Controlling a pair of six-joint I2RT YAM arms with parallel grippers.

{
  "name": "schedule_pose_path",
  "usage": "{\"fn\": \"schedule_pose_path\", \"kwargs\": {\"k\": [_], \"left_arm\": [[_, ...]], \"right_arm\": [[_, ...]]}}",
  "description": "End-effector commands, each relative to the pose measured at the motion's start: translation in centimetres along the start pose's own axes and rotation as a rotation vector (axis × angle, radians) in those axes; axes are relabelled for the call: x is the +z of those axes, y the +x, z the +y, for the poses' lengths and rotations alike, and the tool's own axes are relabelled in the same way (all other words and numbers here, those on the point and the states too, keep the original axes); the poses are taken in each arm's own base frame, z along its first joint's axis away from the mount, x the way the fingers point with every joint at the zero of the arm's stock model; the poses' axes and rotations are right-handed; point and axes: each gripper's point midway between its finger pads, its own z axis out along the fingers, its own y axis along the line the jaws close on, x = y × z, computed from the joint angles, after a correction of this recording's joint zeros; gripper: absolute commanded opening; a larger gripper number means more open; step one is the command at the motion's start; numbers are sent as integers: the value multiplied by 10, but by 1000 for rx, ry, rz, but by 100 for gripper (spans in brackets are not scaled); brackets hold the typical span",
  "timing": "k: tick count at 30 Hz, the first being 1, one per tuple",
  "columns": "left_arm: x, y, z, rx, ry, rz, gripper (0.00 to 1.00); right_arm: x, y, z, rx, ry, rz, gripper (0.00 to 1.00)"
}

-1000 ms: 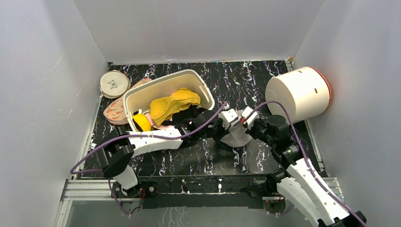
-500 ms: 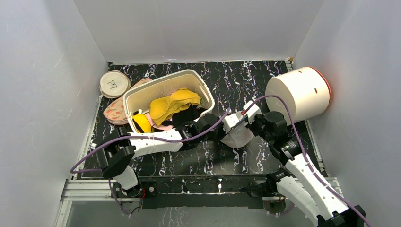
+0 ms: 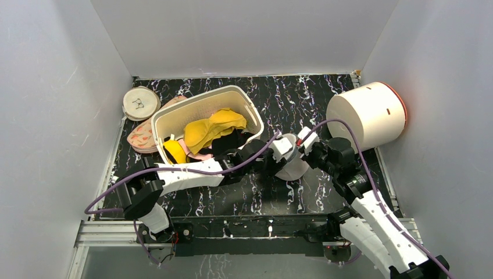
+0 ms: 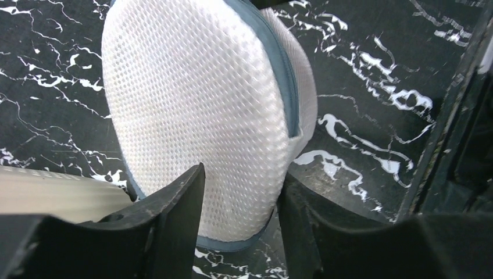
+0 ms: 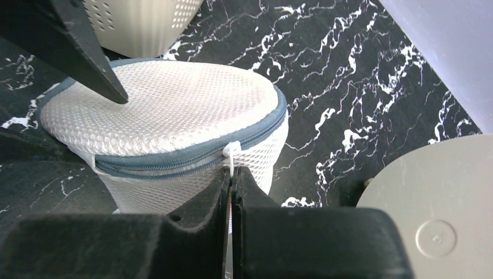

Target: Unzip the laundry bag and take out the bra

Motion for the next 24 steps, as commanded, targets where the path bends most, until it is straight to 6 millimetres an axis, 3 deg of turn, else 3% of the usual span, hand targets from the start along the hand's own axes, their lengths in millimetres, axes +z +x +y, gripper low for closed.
{"fn": "schedule_pose_path", "kwargs": {"k": [1, 5, 8, 11, 16, 24], "left_arm": [[-25, -44, -4, -89, 15, -129, 52], [-31, -54, 1, -216, -8, -172, 68], [-32, -62, 3, -330, -27, -142, 73], [-34, -71, -2, -413, -17, -117, 74], [-32, -83, 8, -472, -74, -131, 74], [-7, -78, 2, -513, -62, -84, 74]], "right_arm": [[-3, -22, 0, -34, -4, -115, 0], [-5, -21, 0, -36, 4, -124, 0], [-7, -23, 1, -37, 4, -136, 0], [-9, -25, 1, -35, 12, -152, 0], [-9, -28, 4, -37, -10, -165, 0], [-11, -32, 5, -40, -7, -188, 0]]}}
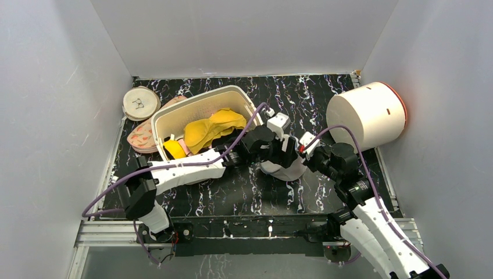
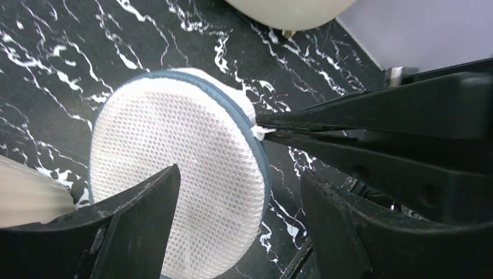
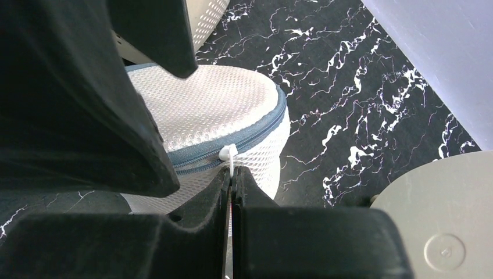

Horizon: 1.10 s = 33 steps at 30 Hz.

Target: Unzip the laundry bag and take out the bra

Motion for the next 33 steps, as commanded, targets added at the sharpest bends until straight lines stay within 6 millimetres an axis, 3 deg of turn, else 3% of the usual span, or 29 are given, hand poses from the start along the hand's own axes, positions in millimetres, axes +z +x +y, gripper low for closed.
{"fn": "schedule_pose_path", "kwargs": {"k": [1, 4, 9, 11, 17, 23, 29, 33], "left_arm": [[11, 4, 0, -63, -14, 21, 72], [18, 4, -1, -76, -16, 22, 62], [24, 8, -5, -86, 1, 41, 32], [22, 12, -5, -79, 6, 55, 20], [5, 23, 12, 25, -38, 96, 2], [-27, 26, 32, 167, -82, 97, 0], [-54, 38, 30, 294, 19, 78, 0], [-72, 34, 25, 357, 86, 3, 0]], "right_arm": [[-2, -24, -8, -26, 28, -95, 0], [-3, -25, -8, -26, 30, -106, 0], [-3, -26, -7, -26, 25, -110, 0], [-3, -24, -9, -23, 36, -97, 0], [-3, -19, -16, -8, 71, -65, 0], [-4, -10, -27, 12, 133, -13, 0], [0, -4, -27, 20, 133, 9, 0], [5, -2, -21, 19, 94, 16, 0]]}}
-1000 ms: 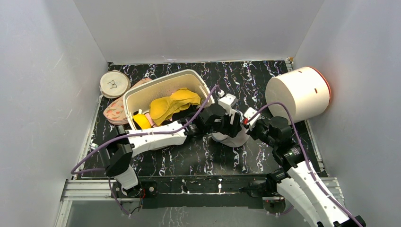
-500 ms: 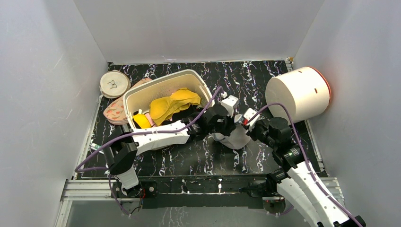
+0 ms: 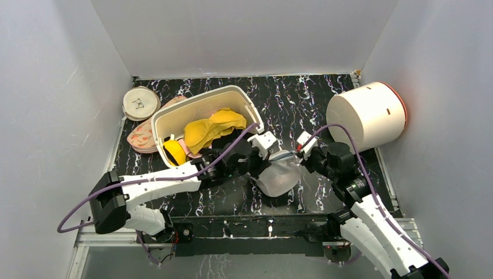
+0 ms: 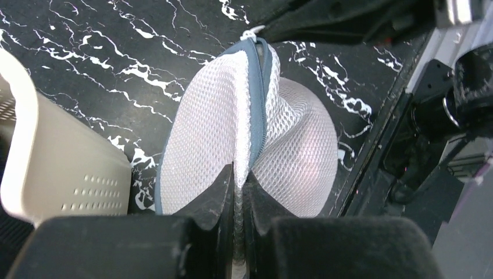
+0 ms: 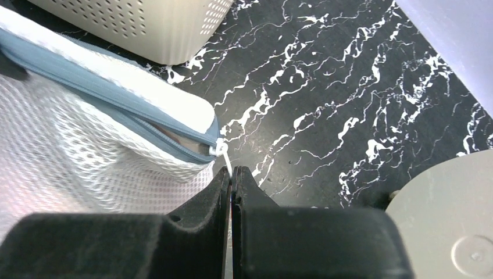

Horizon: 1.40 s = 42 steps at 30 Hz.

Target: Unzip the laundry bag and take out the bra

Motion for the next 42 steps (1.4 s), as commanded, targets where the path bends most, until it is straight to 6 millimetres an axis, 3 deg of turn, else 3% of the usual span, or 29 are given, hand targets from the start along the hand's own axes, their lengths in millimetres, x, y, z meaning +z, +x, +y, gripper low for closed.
{"fn": "schedule_pose_path", "kwargs": {"k": [1, 5, 8, 15, 17, 22, 31, 37, 42], "left_arm": [[-23, -5, 3, 110, 32, -94, 0], [-24, -7, 17, 93, -45, -119, 0], [-15, -9, 19, 48, -77, -89, 11], [-7, -39, -2, -68, -3, -109, 54], [-7, -48, -4, -96, 2, -131, 60], [8, -60, -5, -144, -5, -113, 64], [47, -56, -10, -231, 16, -8, 63], [55, -56, -30, -322, 113, 2, 75], [59, -56, -33, -377, 115, 10, 81]], "right_arm": [[-1, -14, -23, -22, 88, -24, 0], [0, -17, -19, -32, 62, -38, 0], [-1, -20, -16, -44, 46, -51, 0], [-4, -28, -16, -64, 44, -82, 0], [-6, -29, -18, -67, 53, -89, 0], [-10, -34, -21, -74, 74, -106, 0], [-17, -41, -26, -79, 108, -133, 0], [-18, -44, -25, -81, 110, -149, 0], [-19, -45, -25, -84, 111, -156, 0]]}}
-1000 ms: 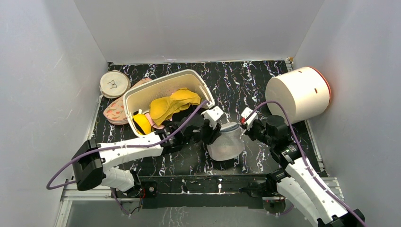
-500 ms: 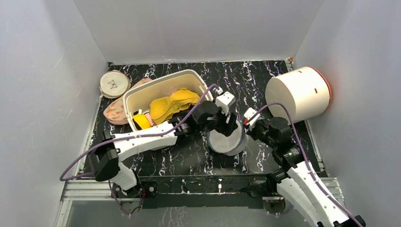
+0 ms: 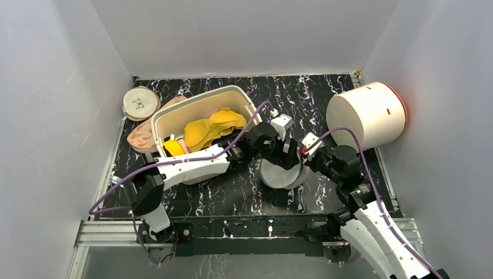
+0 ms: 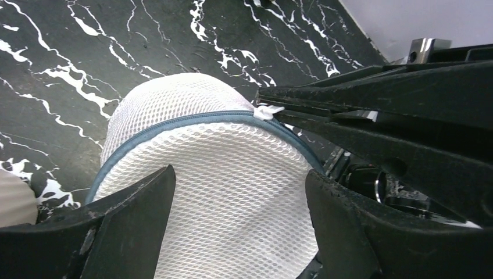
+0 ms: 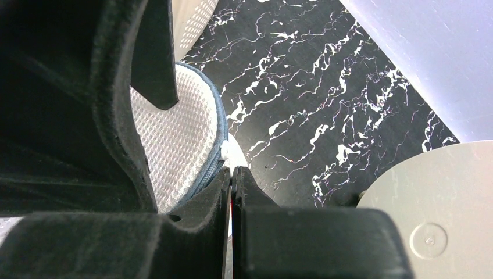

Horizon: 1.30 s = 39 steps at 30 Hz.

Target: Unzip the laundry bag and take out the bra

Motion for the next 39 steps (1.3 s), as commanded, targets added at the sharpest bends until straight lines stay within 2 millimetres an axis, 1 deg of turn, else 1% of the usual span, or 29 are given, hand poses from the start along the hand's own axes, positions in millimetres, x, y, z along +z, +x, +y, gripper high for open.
{"fn": "schedule_pose_path", "kwargs": {"k": [1, 4, 7, 9, 12, 15, 17, 18, 19, 21, 22, 24, 25, 28, 30, 32, 33, 36, 39], "left_arm": [[-3, -24, -21, -67, 63, -41, 82], [-3, -29, -24, -80, 67, -48, 82], [-3, -36, -31, -84, 99, -66, 68], [1, -35, -31, -102, 98, -62, 65], [9, -28, -28, -106, 83, -32, 60], [14, -23, -18, -100, 30, -7, 48], [15, -20, -15, -86, 13, 10, 43], [16, -19, -13, -83, 4, 22, 42], [16, -19, -13, -81, 2, 29, 44], [15, -20, -13, -76, 10, 37, 54], [15, -21, -15, -74, 16, 33, 56], [13, -22, -16, -70, 25, 26, 58], [13, -22, -16, -66, 27, 24, 57], [13, -20, -14, -56, 21, 33, 43], [12, -19, -11, -30, 22, 51, 23], [5, -21, -11, 11, 30, 51, 5], [1, -21, -12, 26, 33, 49, 0], [-19, -28, -12, 92, 49, 10, 0], [-38, -22, -10, 174, 61, 10, 0]], "right_arm": [[-4, -30, -17, -37, 62, -98, 0], [-4, -31, -17, -37, 62, -103, 0], [-4, -31, -17, -38, 62, -103, 0], [-5, -32, -17, -38, 61, -105, 0], [-5, -31, -17, -37, 63, -103, 0], [-5, -31, -17, -35, 59, -102, 0], [-4, -31, -17, -36, 60, -100, 0], [-4, -31, -18, -34, 62, -99, 0], [-4, -31, -17, -34, 60, -99, 0], [-4, -31, -17, -36, 60, -100, 0], [-4, -31, -17, -35, 58, -100, 0], [-4, -31, -17, -34, 57, -100, 0], [-4, -31, -16, -35, 55, -99, 0], [-4, -30, -17, -33, 58, -92, 0], [-4, -28, -18, -31, 65, -85, 0], [-3, -27, -20, -29, 72, -78, 0], [-3, -26, -20, -26, 75, -74, 0], [-3, -22, -23, -17, 96, -56, 0], [-2, -14, -27, -2, 118, -20, 0]]}}
